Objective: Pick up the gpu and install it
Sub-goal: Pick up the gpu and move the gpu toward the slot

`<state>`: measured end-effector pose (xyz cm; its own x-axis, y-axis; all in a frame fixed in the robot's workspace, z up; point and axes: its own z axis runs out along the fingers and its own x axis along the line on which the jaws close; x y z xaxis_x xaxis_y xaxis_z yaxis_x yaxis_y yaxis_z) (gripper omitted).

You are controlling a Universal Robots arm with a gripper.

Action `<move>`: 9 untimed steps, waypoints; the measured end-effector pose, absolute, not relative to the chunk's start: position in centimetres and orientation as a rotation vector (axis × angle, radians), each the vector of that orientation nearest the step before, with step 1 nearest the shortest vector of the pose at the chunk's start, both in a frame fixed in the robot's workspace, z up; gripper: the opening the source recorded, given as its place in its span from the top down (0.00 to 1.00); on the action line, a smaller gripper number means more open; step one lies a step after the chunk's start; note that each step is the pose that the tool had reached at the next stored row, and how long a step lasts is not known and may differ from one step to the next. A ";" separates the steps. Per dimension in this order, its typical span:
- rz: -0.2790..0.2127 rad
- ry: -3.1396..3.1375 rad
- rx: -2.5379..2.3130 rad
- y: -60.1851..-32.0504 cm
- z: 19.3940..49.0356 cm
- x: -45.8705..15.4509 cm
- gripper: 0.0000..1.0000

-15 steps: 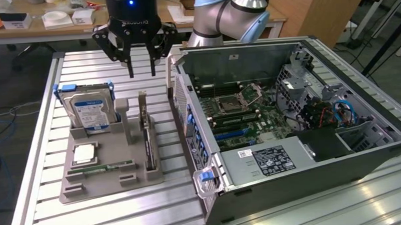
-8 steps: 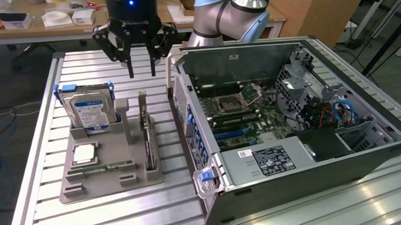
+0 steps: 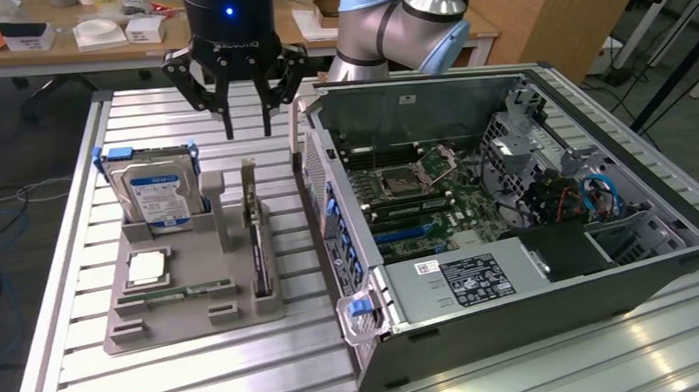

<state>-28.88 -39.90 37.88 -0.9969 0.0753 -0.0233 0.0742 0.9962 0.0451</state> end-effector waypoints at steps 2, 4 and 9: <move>0.069 3.114 0.117 -39.9 37.7 -28.9 0.53; 0.069 3.114 0.117 -39.9 37.6 -28.9 0.53; 0.069 3.114 0.117 -39.9 37.2 -28.9 0.53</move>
<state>-28.88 -39.89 37.24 -0.9969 0.0753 -0.0233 0.0742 0.9962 0.0450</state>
